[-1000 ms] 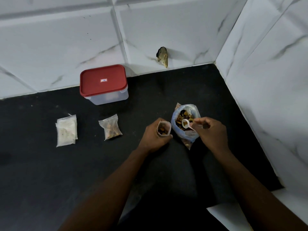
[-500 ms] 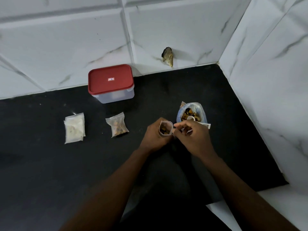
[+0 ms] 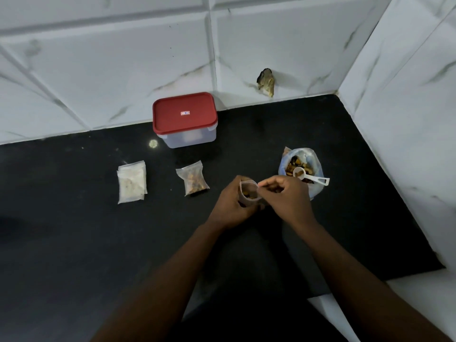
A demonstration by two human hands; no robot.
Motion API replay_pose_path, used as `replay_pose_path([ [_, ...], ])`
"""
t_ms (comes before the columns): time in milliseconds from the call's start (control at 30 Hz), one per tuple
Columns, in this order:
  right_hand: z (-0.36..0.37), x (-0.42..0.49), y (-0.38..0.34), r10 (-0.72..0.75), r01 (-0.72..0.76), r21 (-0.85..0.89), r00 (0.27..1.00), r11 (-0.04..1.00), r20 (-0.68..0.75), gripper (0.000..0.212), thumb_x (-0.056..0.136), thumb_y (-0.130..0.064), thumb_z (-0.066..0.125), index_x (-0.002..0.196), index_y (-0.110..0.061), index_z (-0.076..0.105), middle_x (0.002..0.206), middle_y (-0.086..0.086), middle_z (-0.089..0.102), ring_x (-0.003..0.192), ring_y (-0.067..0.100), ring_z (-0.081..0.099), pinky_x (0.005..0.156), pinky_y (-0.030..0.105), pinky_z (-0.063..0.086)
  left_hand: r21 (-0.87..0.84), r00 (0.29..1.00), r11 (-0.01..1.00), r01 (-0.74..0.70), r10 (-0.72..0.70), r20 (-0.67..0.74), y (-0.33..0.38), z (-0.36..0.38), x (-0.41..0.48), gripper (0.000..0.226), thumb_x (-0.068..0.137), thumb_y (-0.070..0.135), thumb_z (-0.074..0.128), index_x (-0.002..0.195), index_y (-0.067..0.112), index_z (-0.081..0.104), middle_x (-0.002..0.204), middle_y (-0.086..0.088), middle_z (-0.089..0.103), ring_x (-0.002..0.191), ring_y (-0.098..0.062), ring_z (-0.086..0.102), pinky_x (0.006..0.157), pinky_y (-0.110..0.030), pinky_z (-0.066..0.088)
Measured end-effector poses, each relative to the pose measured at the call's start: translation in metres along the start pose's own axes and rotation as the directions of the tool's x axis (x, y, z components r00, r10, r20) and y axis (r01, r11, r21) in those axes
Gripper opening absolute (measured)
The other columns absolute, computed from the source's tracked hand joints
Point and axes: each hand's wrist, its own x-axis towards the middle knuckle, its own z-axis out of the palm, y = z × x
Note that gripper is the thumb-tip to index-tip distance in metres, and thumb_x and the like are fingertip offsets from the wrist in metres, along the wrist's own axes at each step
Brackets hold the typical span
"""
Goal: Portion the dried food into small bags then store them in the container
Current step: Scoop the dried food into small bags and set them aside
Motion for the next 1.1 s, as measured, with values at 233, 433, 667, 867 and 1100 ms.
replay_pose_path([
  [233,0.019,0.007,-0.008,0.126,-0.146,0.112,0.977,0.983,0.172,0.012,0.09,-0.015,0.072,0.092,-0.026,0.077,0.091,-0.007,0.077,0.089,0.007,0.073,0.083,0.037,0.063,-0.08,1.0,0.997,-0.018,0.017,-0.011,-0.013,-0.037,-0.033,0.042,0.088,0.023,0.076,0.129,0.026,0.065,0.125,0.006,0.071,0.118,-0.013,0.067,0.103,-0.043,0.054],
  [433,0.042,0.005,-0.02,0.176,-0.26,0.255,0.934,0.931,0.311,0.011,0.094,-0.018,0.07,0.097,-0.023,0.079,0.096,0.002,0.077,0.094,0.016,0.074,0.082,0.04,0.064,-0.124,0.991,0.992,0.005,-0.021,-0.129,-0.024,-0.063,-0.052,0.026,0.096,0.017,0.072,0.121,0.013,0.072,0.109,0.001,0.078,0.102,-0.013,0.074,0.086,-0.028,0.059],
  [667,0.067,-0.005,-0.032,0.017,-0.151,0.331,0.927,0.932,0.375,0.025,0.085,-0.012,0.08,0.109,-0.014,0.076,0.102,0.007,0.077,0.099,0.02,0.074,0.084,0.036,0.062,-0.121,0.979,0.993,-0.009,-0.016,-0.204,-0.039,-0.094,-0.061,0.016,0.095,0.025,0.074,0.104,0.012,0.077,0.096,-0.006,0.079,0.09,-0.025,0.077,0.083,-0.057,0.061],
  [867,0.087,-0.002,-0.04,-0.01,-0.107,0.339,0.946,0.935,0.324,0.023,0.088,-0.003,0.075,0.108,-0.013,0.076,0.098,0.005,0.077,0.093,0.017,0.074,0.078,0.025,0.06,-0.233,0.976,0.972,0.014,-0.064,-0.208,-0.045,-0.115,-0.065,0.017,0.099,0.022,0.069,0.102,0.008,0.079,0.096,-0.011,0.079,0.093,-0.034,0.076,0.084,-0.062,0.059],
  [1100,0.102,0.007,-0.048,0.005,-0.12,0.309,0.937,0.944,0.348,0.02,0.087,-0.003,0.075,0.104,-0.015,0.075,0.093,0.001,0.076,0.085,0.009,0.072,0.075,0.023,0.058,-0.316,0.972,0.946,0.072,-0.138,-0.192,-0.047,-0.13,-0.064,0.023,0.097,0.024,0.07,0.1,0.003,0.078,0.098,-0.015,0.078,0.096,-0.038,0.075,0.087,-0.057,0.061],
])
